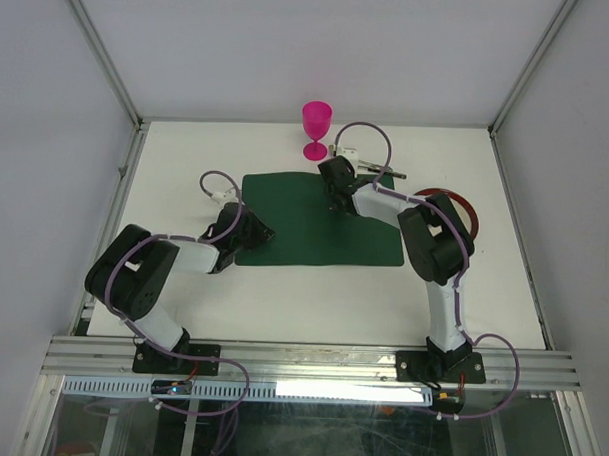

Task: Set the dinner table for one person
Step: Move the napkin to the center of the board.

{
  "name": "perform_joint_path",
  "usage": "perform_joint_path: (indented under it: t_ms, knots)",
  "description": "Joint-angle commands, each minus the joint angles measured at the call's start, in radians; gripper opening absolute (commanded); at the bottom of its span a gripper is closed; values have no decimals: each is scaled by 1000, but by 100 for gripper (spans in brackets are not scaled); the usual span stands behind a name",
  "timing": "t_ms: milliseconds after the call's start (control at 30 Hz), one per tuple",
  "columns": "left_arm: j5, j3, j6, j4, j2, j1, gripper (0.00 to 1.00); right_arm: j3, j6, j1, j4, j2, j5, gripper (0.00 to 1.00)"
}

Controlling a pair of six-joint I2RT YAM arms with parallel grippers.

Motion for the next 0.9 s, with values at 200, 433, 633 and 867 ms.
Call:
perform_joint_path:
  t_ms: [200,433,633,867]
  knots:
    - [-10,-8,39,-7,-72,35,0,1,30,30,-169,71,-6,13]
    - [-13,22,49,-36,-103,35,0,17,25,31,-189,44,4,13]
    - [-25,65,72,-84,-158,34,0,38,20,32,-217,17,21,13]
    - [-45,74,85,-109,-245,35,0,64,13,37,-248,-35,48,21]
